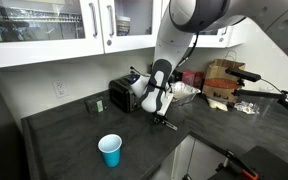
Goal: Put the marker on the counter
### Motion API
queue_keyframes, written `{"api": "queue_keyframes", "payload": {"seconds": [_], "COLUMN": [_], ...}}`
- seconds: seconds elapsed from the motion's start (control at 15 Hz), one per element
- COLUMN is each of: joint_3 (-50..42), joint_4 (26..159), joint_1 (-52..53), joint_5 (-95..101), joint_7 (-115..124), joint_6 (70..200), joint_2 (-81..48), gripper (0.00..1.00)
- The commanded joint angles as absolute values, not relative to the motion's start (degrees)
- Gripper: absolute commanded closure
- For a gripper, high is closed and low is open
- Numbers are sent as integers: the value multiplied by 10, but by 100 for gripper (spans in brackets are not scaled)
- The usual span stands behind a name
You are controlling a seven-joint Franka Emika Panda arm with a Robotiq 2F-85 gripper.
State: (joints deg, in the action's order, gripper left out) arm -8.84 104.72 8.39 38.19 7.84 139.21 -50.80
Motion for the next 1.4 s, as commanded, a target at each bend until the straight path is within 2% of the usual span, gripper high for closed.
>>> {"api": "queue_keyframes", "payload": {"seconds": [0.0, 0.4, 0.47, 0.53, 0.6, 0.8, 1.0, 1.07, 1.33], "joint_3": [-83, -94, -99, -102, -106, -108, -68, -57, -33], "joint_4": [1015, 999, 999, 999, 1002, 1018, 1073, 1090, 1182], "joint_1": [87, 103, 109, 115, 123, 141, 122, 117, 106], "joint_5": [351, 361, 366, 371, 378, 396, 384, 379, 375], "joint_7": [44, 56, 63, 64, 69, 64, 36, 32, 27], "joint_6": [1337, 1328, 1330, 1331, 1332, 1321, 1382, 1400, 1514], "joint_2": [-531, -541, -539, -535, -529, -504, -453, -439, -369], "gripper": [95, 95, 55, 54, 49, 25, 3, 0, 0]}}
